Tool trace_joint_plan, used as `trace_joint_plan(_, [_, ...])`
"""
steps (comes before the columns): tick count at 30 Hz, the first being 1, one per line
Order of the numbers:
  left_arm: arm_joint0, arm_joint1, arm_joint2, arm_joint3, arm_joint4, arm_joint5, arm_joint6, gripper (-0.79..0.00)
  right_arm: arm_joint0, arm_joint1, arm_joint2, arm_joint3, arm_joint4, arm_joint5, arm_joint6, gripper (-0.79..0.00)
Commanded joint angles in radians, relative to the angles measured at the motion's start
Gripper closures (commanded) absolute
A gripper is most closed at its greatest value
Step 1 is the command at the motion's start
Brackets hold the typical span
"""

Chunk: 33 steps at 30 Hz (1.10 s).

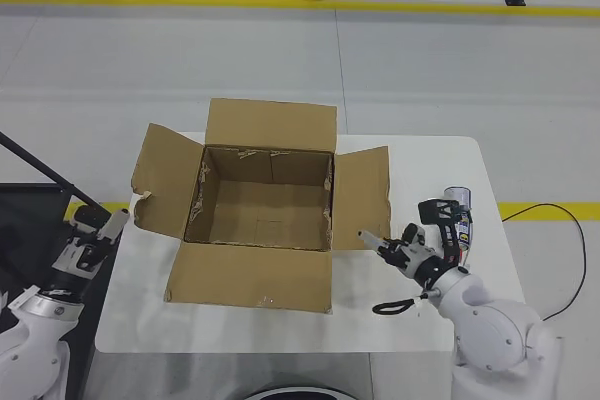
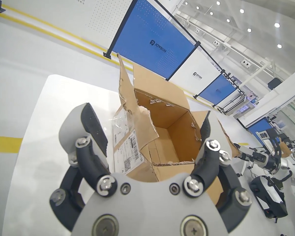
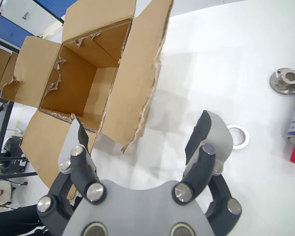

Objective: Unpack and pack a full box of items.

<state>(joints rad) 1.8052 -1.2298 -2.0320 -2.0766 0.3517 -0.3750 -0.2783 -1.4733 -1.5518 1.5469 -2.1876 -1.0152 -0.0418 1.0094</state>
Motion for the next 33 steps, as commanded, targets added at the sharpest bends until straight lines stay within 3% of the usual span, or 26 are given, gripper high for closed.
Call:
trace_joint_plan(1, [-0.003, 0.000, -0.006, 0.001, -0.007, 0.004, 0.003, -0.785, -0.006, 0.001, -0.022, 0.015, -0.030, 0.015, -0.036, -0.785])
trace_joint_plan(9, [-0.009, 0.003, -0.026, 0.013, -0.020, 0.006, -0.004, -0.785, -0.014, 0.009, -0.075, 0.031, -0.041, 0.027, -0.129, -0.785])
trace_joint_plan(19, [-0.007, 0.005, -0.037, 0.016, -0.031, 0.004, -0.007, -0.785, 0.063, 0.016, -0.120, 0.086, -0.086, 0.110, -0.132, -0.785])
trace_joint_plan(33, [-0.005, 0.006, -0.039, 0.016, -0.034, 0.004, -0.006, -0.785, 0.098, 0.033, -0.098, 0.086, -0.080, 0.146, -0.109, -0.785])
